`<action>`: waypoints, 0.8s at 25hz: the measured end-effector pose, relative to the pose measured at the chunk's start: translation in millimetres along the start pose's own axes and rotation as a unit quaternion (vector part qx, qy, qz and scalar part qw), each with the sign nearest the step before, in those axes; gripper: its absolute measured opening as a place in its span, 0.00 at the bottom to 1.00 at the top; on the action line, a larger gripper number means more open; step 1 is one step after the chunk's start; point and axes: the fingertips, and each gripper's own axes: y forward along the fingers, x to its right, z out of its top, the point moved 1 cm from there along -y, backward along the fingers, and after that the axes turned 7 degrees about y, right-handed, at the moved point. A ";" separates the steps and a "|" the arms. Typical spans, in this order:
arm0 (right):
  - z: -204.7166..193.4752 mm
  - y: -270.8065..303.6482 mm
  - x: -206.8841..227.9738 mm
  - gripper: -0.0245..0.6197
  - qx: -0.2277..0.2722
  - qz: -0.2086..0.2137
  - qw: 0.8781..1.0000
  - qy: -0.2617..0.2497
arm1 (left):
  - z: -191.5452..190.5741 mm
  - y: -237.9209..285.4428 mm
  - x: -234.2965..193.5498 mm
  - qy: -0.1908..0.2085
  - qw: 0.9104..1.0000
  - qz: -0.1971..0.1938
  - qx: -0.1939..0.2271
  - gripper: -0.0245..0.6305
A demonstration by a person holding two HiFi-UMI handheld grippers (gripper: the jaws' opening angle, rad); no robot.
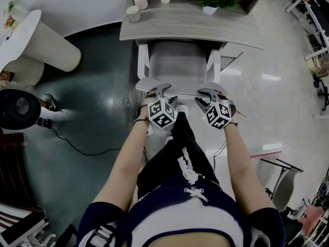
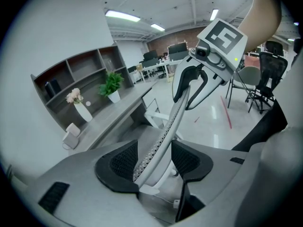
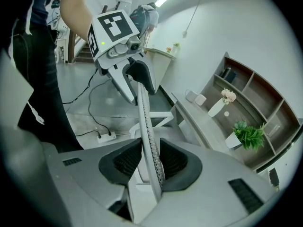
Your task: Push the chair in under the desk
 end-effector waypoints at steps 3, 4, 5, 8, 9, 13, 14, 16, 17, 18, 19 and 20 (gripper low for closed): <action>1.5 2.1 5.8 0.20 0.001 -0.002 1.000 -0.002 | 0.9 2.0 -5.8 0.002 1.000 0.003 0.001 0.38; 1.9 3.4 7.2 0.20 0.002 -0.002 1.000 -0.002 | 0.6 3.0 -7.4 0.002 1.000 0.004 0.001 0.38; 1.7 4.5 8.2 0.20 0.002 -0.002 1.000 -0.002 | 0.4 4.2 -8.2 0.001 1.000 0.004 0.001 0.38; -0.5 5.1 9.3 0.20 0.002 0.000 1.000 -0.003 | 1.2 6.9 -7.7 -0.002 1.000 0.001 -0.001 0.38; -0.7 5.2 9.4 0.20 0.002 0.000 1.000 -0.003 | 1.1 6.9 -7.8 -0.002 1.000 0.000 -0.002 0.38; -0.1 6.1 11.9 0.20 0.005 -0.001 1.000 -0.006 | 1.4 8.0 -11.0 0.000 1.000 0.002 -0.002 0.38; -0.2 6.2 13.0 0.20 0.006 -0.002 1.000 -0.008 | 1.9 8.4 -11.7 -0.001 1.000 0.003 -0.002 0.38; -0.6 6.5 15.5 0.20 0.008 -0.007 1.000 -0.011 | 3.0 9.8 -13.3 -0.001 1.000 0.004 -0.002 0.38; -0.5 6.9 16.7 0.20 0.008 -0.009 1.000 -0.012 | 3.2 10.5 -14.2 0.000 1.000 0.005 -0.001 0.38; 0.0 7.5 17.8 0.20 0.009 -0.009 1.000 -0.012 | 3.1 10.8 -15.5 0.000 1.000 0.006 -0.001 0.38; 0.8 8.1 18.6 0.20 0.009 -0.009 1.000 -0.012 | 2.8 10.8 -16.8 0.000 1.000 0.007 -0.001 0.38; 1.5 8.6 19.3 0.20 0.009 -0.008 1.000 -0.012 | 2.7 10.7 -17.9 0.000 1.000 0.006 -0.002 0.38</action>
